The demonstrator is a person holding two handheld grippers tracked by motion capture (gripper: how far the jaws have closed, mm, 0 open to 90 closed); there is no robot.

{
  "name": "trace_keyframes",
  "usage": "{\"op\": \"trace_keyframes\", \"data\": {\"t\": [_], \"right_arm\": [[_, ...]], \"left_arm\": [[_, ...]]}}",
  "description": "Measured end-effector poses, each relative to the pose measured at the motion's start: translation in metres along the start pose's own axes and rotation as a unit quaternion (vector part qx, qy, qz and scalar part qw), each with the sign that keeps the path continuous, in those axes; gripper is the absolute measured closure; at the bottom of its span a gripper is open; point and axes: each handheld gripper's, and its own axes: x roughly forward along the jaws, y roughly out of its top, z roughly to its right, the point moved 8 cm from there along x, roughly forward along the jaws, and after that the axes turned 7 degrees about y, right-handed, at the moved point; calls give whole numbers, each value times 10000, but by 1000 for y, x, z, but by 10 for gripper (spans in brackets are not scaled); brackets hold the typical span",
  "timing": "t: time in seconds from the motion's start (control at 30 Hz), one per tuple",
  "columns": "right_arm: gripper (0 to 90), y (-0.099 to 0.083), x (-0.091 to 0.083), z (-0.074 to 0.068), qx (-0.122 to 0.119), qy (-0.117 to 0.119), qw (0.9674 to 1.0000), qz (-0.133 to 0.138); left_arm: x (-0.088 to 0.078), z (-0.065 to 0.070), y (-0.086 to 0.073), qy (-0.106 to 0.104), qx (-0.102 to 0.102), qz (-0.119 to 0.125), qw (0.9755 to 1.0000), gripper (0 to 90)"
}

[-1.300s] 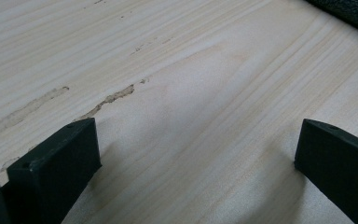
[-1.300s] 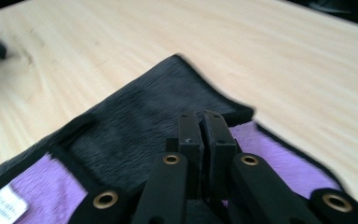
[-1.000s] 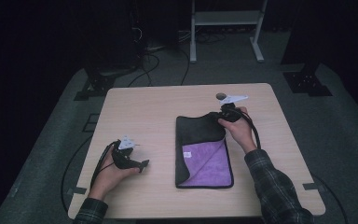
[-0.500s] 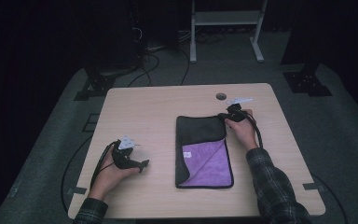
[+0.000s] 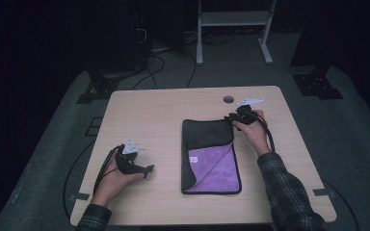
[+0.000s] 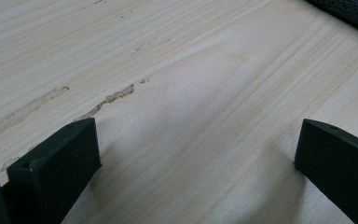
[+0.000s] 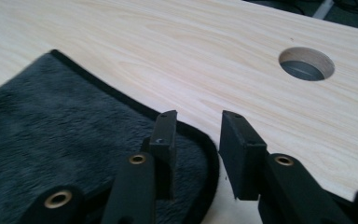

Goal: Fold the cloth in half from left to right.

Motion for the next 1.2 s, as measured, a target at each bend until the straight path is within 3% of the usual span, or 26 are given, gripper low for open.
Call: {"op": "trace_keyframes", "data": {"t": [0.17, 0.23, 0.3, 0.33, 0.43, 0.47, 0.5, 0.63, 0.8, 1.03, 1.2], "right_arm": [[637, 6, -9, -20, -129, 188, 9997, 66], [623, 6, -13, -37, -149, 359, 9992, 125], [617, 5, -14, -42, -163, 430, 9988, 138], [606, 2, -14, -56, -217, 607, 9978, 127], [592, -1, -13, -74, -341, 763, 9965, 48], [592, -1, -13, -74, -341, 763, 9965, 48], [583, -3, -12, -87, -418, 896, 9951, 20], [574, -4, -7, -105, -469, 1113, 9927, 7], [537, -9, 10, -137, -485, 1524, 9870, -145], [510, -11, 32, -161, -548, 1735, 9829, -300], [504, -16, 47, -166, -603, 1683, 9830, -407]], "left_arm": [[0, 0, 0, -1, -2, 1, 10000, 0], [0, 0, 0, 0, -1, 1, 10000, 0], [0, 0, 0, 0, -1, 2, 10000, 0], [0, 0, 0, 0, -1, 1, 10000, 0], [0, 0, 0, 0, -1, 1, 10000, 0], [0, 0, 0, 0, -1, 1, 10000, 0], [0, 0, 0, 0, -1, 2, 10000, 0], [0, 0, 0, 0, 0, 1, 10000, 0], [0, 0, 0, -2, 2, -8, 10000, 0], [0, 0, 0, -2, 3, -13, 10000, 0], [0, 0, 0, -3, 3, -14, 10000, 0]]}}
